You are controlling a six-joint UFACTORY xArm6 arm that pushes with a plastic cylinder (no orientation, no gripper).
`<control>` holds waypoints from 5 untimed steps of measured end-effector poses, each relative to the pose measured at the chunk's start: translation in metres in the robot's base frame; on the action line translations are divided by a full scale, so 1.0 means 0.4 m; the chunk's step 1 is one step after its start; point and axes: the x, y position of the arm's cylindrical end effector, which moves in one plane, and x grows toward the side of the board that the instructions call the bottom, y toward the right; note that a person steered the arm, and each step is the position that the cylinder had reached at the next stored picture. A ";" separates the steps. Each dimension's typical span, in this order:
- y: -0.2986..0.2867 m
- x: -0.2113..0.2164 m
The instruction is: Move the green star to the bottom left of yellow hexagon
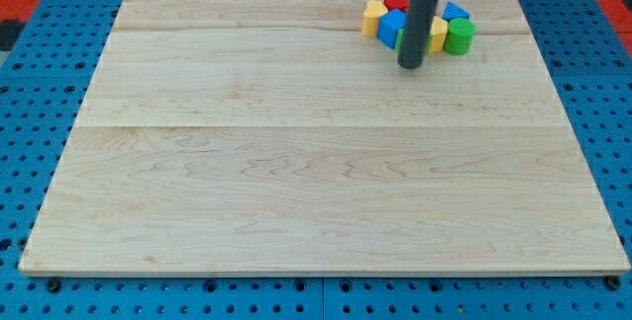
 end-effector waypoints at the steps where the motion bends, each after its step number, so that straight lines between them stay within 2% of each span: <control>1: 0.008 0.041; 2: -0.068 0.081; 5: -0.100 0.081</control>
